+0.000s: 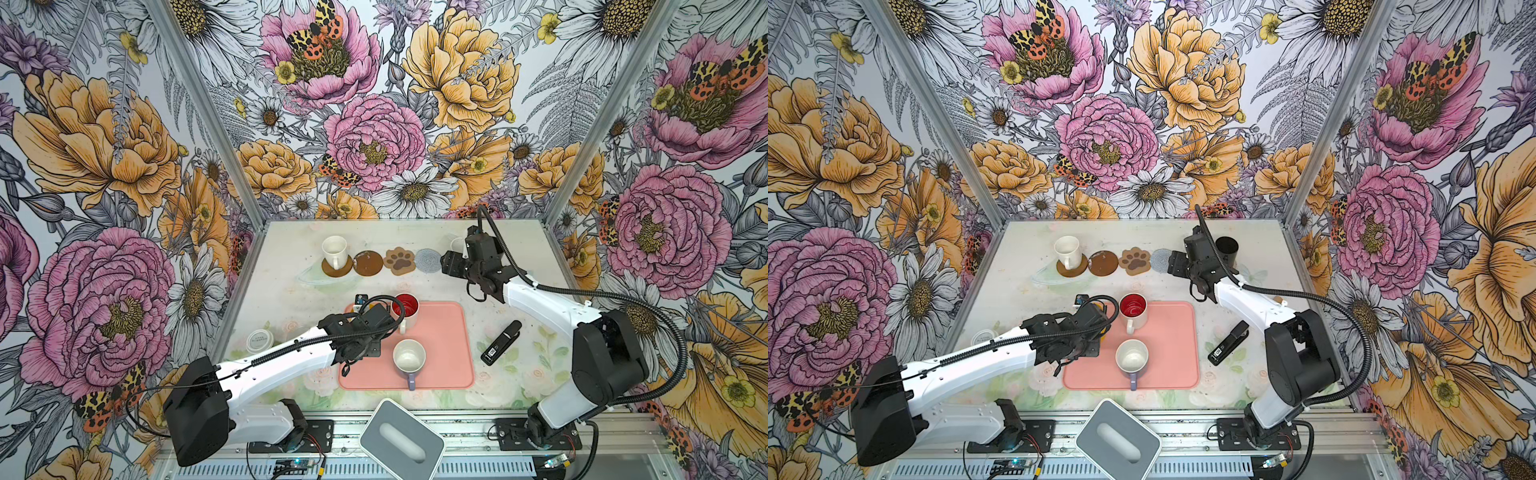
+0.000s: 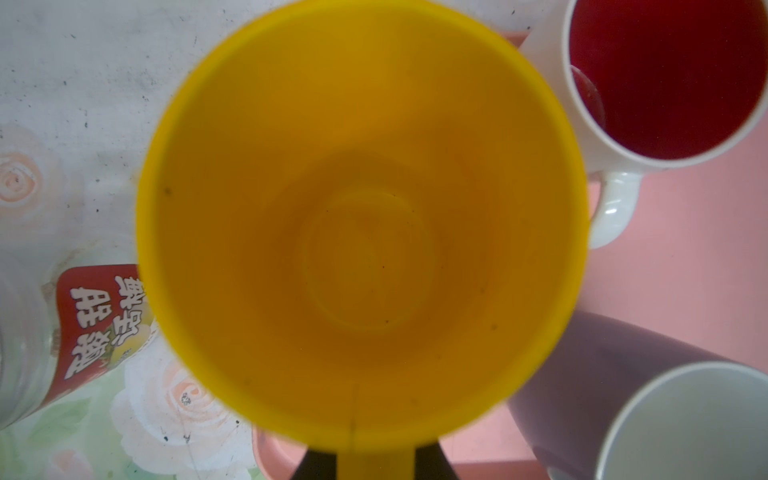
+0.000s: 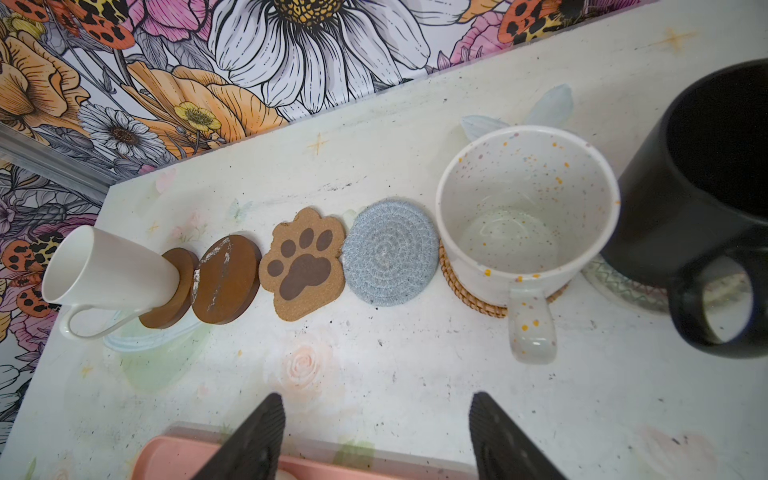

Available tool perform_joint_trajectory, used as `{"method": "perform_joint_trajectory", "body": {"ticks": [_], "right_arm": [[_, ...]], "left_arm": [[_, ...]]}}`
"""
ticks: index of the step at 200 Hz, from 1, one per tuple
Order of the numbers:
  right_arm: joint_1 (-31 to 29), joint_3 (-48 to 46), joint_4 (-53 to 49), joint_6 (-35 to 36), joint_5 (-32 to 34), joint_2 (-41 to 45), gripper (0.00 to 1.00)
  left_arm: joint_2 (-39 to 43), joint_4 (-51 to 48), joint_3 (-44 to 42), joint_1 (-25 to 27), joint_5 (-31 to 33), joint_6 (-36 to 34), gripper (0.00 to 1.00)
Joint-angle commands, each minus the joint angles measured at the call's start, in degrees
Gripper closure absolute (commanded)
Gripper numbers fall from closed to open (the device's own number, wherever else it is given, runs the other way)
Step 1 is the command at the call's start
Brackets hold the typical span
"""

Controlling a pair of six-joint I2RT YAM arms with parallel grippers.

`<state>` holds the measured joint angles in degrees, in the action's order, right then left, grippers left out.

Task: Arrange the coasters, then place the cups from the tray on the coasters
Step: 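Lift the yellow mug with the left gripper toward the brown coaster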

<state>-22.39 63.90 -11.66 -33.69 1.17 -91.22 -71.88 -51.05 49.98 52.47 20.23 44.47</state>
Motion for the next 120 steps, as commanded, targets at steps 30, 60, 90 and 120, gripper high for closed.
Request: {"method": "perform_joint_trajectory", "body": {"ticks": [30, 60, 90, 120], "right_arm": [[0.55, -0.11, 0.85, -0.80, -0.60, -0.80, 0.28], [0.67, -0.09, 0.85, -0.85, -0.56, -1.01, 0.28], [0.61, 0.00, 0.87, -0.88, -0.73, -1.20, 0.28], [0.62, 0.00, 0.85, -0.85, -0.80, -1.22, 0.28]], "left_arm": [[0.60, 5.42, 1.52, -0.79, 4.33, -0.68, 1.00], [0.51, 7.59, 1.00, -0.79, 4.99, -0.70, 1.00], [0.48, 8.84, 1.20, -1.46, 5.79, -0.96, 1.00], [0.28, 10.11, 1.61, -3.24, 6.02, -2.00, 1.00]]}}
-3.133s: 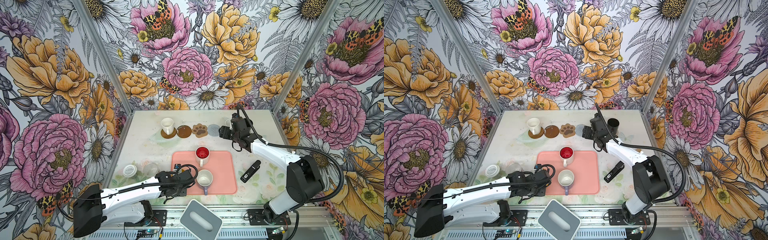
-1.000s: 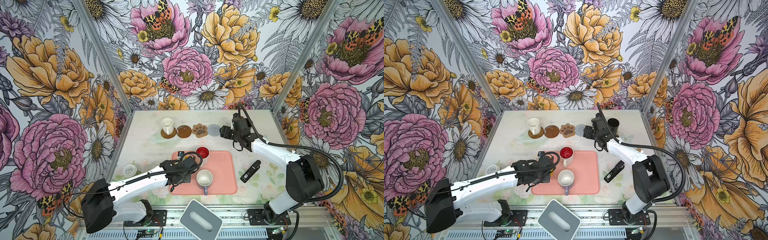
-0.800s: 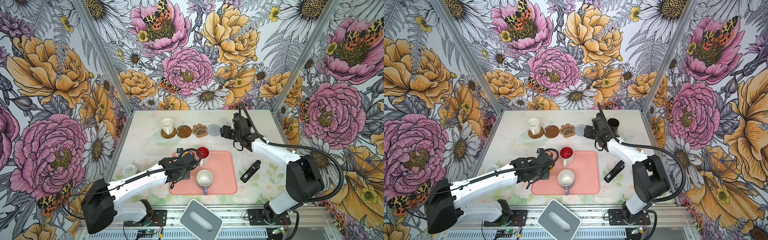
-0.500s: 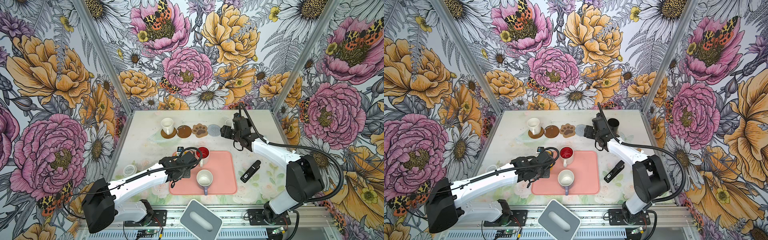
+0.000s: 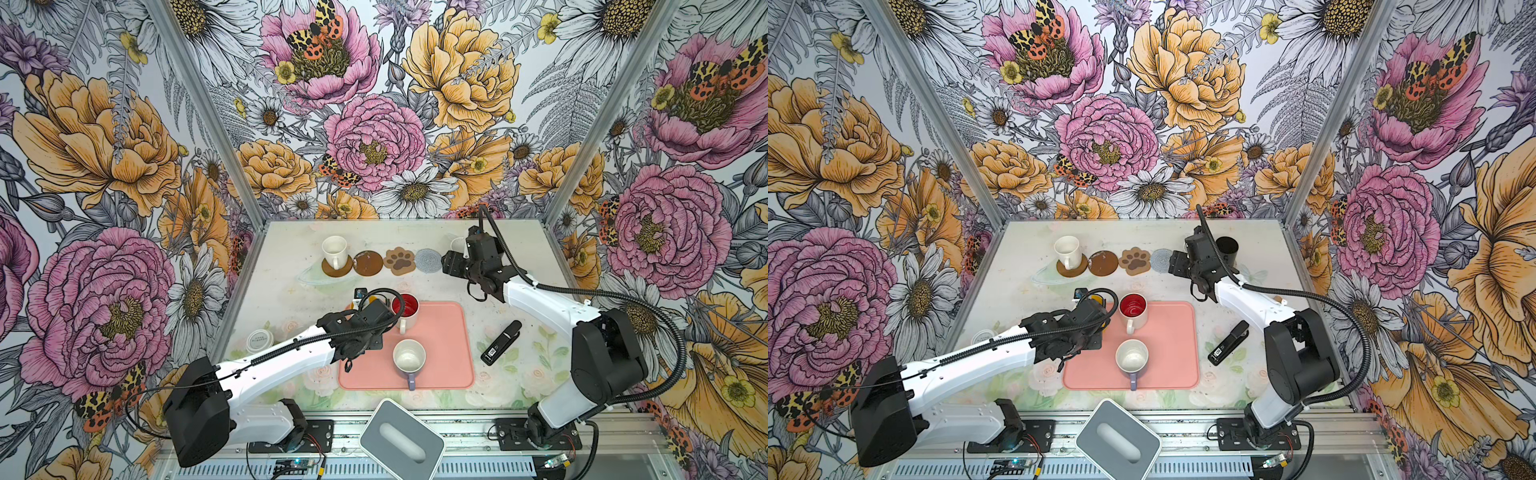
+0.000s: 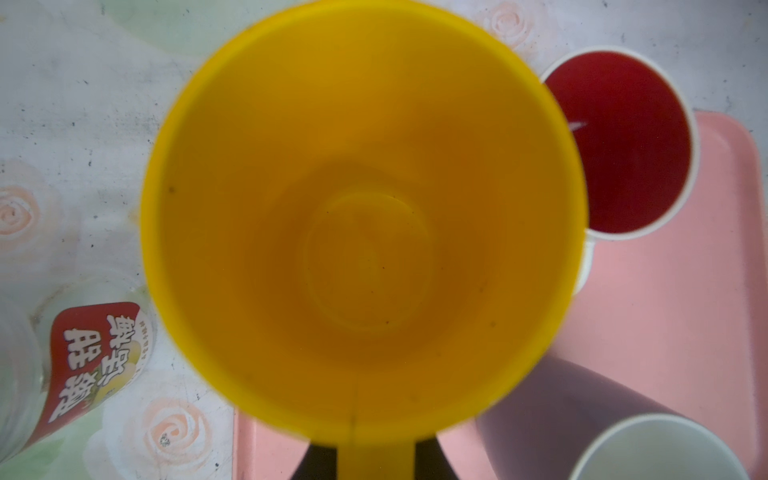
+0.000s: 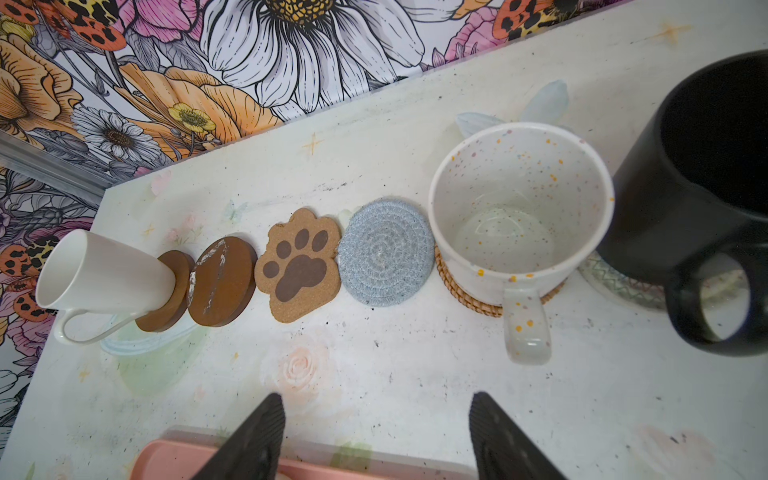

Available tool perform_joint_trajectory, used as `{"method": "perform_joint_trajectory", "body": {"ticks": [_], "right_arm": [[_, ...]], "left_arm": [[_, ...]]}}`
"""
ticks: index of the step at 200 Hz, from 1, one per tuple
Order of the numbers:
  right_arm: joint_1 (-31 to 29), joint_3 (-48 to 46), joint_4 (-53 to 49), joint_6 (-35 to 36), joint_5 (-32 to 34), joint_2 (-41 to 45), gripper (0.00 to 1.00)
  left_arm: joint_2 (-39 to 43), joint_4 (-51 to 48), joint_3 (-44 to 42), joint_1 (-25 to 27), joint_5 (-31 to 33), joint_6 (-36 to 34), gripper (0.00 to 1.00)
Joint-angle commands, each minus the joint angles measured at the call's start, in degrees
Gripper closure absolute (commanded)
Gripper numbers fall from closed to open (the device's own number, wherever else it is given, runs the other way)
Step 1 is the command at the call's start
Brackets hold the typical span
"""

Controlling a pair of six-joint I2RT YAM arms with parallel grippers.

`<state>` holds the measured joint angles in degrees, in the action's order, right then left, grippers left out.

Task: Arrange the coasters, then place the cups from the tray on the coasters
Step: 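Lift the yellow mug with the left gripper toward the brown coaster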

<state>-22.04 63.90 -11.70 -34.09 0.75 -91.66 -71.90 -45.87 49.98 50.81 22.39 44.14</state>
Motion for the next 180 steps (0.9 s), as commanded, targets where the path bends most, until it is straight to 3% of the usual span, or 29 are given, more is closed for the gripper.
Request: {"method": "perform_joint_trajectory", "body": {"ticks": [1, 82, 180], "right_arm": [[0.30, 0.00, 0.89, -0.46, -0.35, -0.79, 0.28], [0.52, -0.18, 0.89, -0.32, -0.41, -0.44, 0.28], [1.21, 0.14, 1.07, -0.19, -0.85, -1.23, 0.28]], "left_arm": [[0.33, 4.96, 1.61, -1.58, 3.87, -1.77, 1.00], [-3.45, 9.13, 7.42, -8.07, 3.03, -10.03, 1.00], [-14.42, 16.89, 17.18, -17.21, -0.24, -17.17, 1.00]]}}
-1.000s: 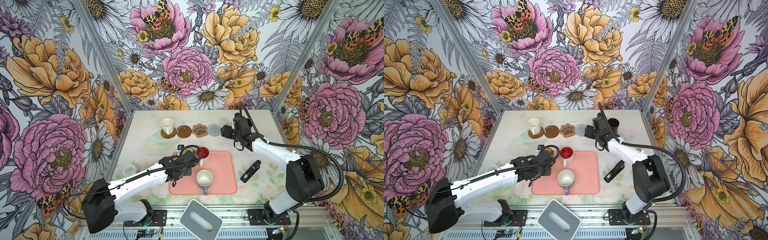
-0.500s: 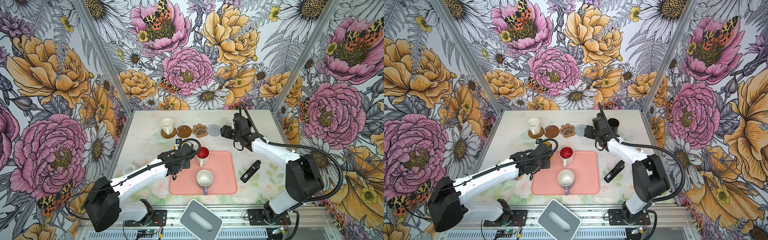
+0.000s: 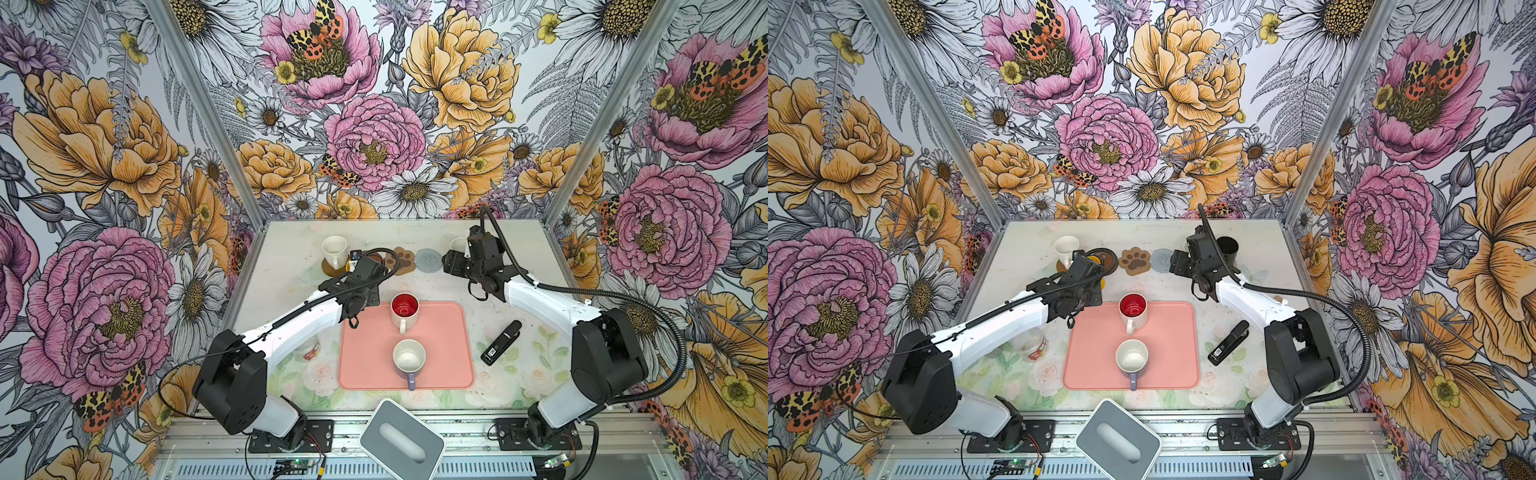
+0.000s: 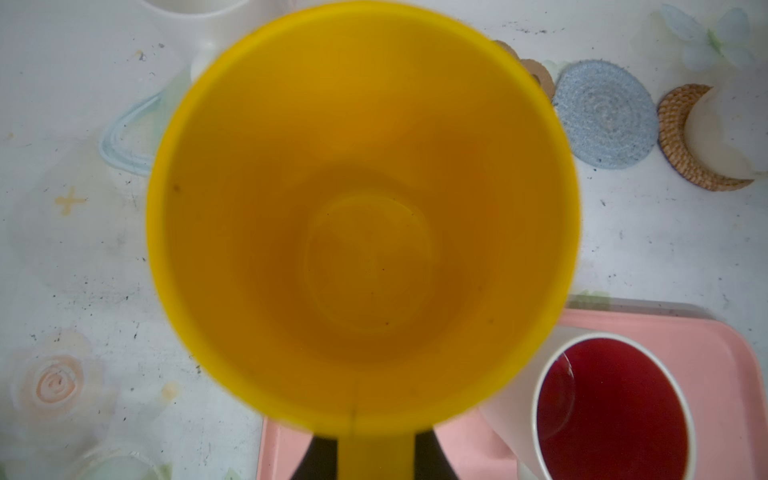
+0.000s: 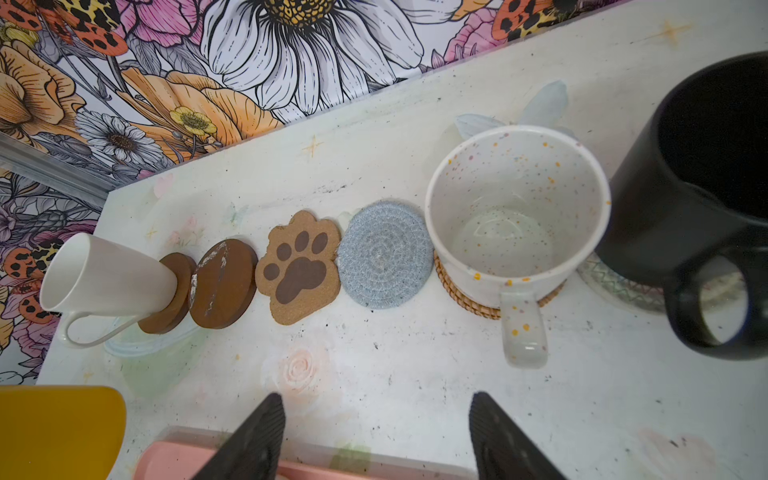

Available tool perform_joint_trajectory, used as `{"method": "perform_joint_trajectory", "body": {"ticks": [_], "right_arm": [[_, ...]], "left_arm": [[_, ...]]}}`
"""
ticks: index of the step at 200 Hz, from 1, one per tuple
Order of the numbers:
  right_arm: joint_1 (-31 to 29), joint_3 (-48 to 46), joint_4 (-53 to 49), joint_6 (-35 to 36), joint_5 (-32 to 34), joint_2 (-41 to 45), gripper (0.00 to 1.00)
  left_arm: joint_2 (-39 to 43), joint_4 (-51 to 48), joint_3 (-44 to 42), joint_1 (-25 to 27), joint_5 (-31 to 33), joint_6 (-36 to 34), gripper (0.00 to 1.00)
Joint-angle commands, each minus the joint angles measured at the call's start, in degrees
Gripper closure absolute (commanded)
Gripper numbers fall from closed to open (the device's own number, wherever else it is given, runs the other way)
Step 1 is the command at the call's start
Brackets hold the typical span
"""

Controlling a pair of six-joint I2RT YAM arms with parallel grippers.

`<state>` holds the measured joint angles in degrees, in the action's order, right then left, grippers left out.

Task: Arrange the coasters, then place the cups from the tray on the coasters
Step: 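Lift the yellow mug with the left gripper toward the brown coaster, then lower the yellow mug onto the brown coaster beside the white mug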

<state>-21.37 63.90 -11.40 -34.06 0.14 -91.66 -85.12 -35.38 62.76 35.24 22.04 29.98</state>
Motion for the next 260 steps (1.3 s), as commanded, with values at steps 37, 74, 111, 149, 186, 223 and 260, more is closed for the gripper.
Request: {"method": "perform_joint_trajectory", "body": {"ticks": [37, 74, 111, 149, 186, 223, 260], "right_arm": [[0.63, 0.24, 0.78, -0.13, -0.35, -1.50, 0.28], [0.85, 0.53, 0.85, -0.19, -0.49, -1.85, 0.28], [0.98, 0.62, 0.85, -0.12, -0.65, -2.11, 0.28], [1.15, 0.46, 0.85, -0.17, -0.76, -1.79, 0.28], [1.49, -0.17, 0.85, 0.05, -0.49, -1.06, 0.28], [1.60, -0.20, 0.85, -0.11, -0.50, -1.16, 0.28], [1.61, 0.17, 0.85, -0.17, -1.02, -1.86, 0.28]], "left_arm": [[-6.36, 6.68, 9.14, -3.44, -0.77, -5.21, 1.00], [-11.50, 7.58, 13.51, -5.19, -2.30, -6.94, 1.00], [-16.12, 8.39, 18.07, -7.18, -3.86, -8.06, 1.00], [-21.31, 8.57, 22.18, -8.17, -4.68, -9.27, 1.00], [-23.62, 9.03, 23.96, -9.10, -5.17, -10.02, 1.00], [-25.33, 9.53, 24.86, -9.64, -4.68, -10.16, 1.00], [-26.88, 11.10, 24.93, -10.13, -4.31, -9.70, 1.00]]}}
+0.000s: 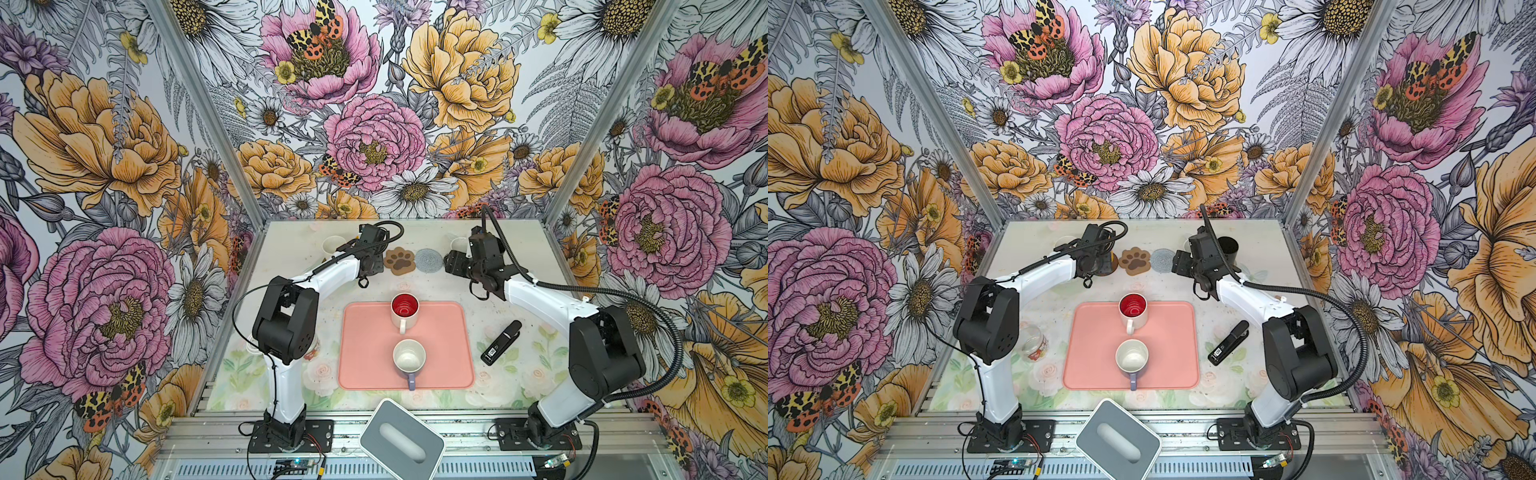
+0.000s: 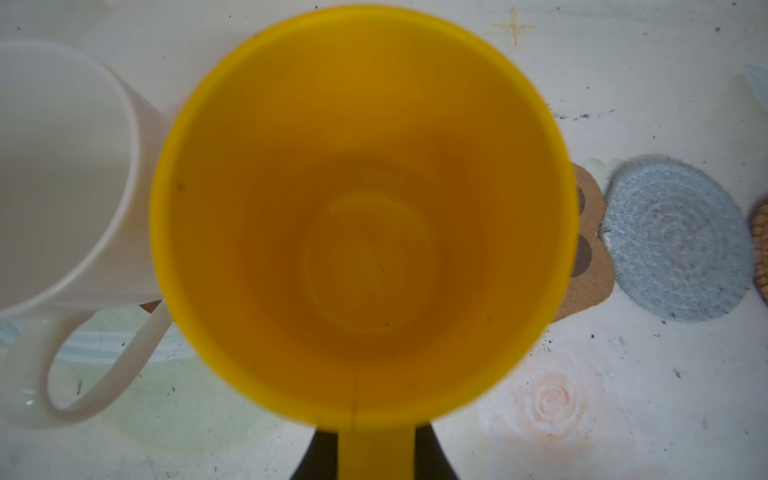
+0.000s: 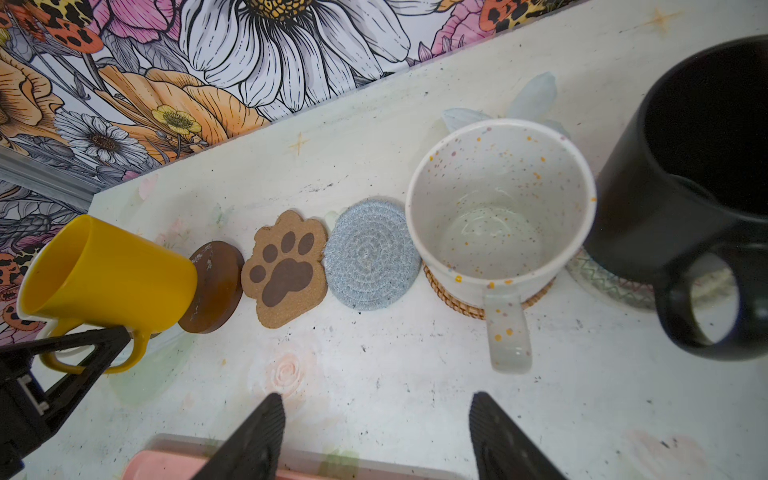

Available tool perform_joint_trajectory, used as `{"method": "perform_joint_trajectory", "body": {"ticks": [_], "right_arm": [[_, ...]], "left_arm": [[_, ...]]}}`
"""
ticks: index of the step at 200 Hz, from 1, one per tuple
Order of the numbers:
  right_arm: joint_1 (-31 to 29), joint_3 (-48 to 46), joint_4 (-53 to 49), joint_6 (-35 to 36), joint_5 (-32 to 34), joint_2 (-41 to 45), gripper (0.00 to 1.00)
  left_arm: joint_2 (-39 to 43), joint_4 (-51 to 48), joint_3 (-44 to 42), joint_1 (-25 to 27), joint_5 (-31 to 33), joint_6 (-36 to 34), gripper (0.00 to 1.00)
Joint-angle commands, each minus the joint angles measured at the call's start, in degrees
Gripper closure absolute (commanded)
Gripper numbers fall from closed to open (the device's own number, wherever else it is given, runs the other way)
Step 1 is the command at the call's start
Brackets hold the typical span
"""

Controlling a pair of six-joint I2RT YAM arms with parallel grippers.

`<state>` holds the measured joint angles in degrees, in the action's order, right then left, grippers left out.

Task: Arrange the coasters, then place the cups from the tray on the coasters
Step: 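Lower the yellow mug onto the brown coaster beside the white mug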

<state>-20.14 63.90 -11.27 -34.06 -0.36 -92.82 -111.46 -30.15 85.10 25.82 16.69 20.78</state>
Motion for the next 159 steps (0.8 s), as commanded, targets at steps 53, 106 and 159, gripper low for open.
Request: {"method": "perform_joint_trajectory", "body": {"ticks": [53, 106, 159], "right_arm": [[0.46, 0.09, 0.76, -0.12, -0.34, -0.72, 0.28], [0.50, 0.95, 0.72, -0.30, -1.13, -2.01, 0.28], [0.46, 0.98, 0.72, -0.26, -1.22, -2.06, 0.28]], "left_arm": [[-2.88, 6.34, 4.02, -1.11, 0.45, -0.38, 1.00], [-3.49, 6.38, 4.20, -1.36, 0.89, -0.56, 1.00], [-4.20, 6.31, 3.90, -1.70, 0.72, -0.16, 1.00]]}}
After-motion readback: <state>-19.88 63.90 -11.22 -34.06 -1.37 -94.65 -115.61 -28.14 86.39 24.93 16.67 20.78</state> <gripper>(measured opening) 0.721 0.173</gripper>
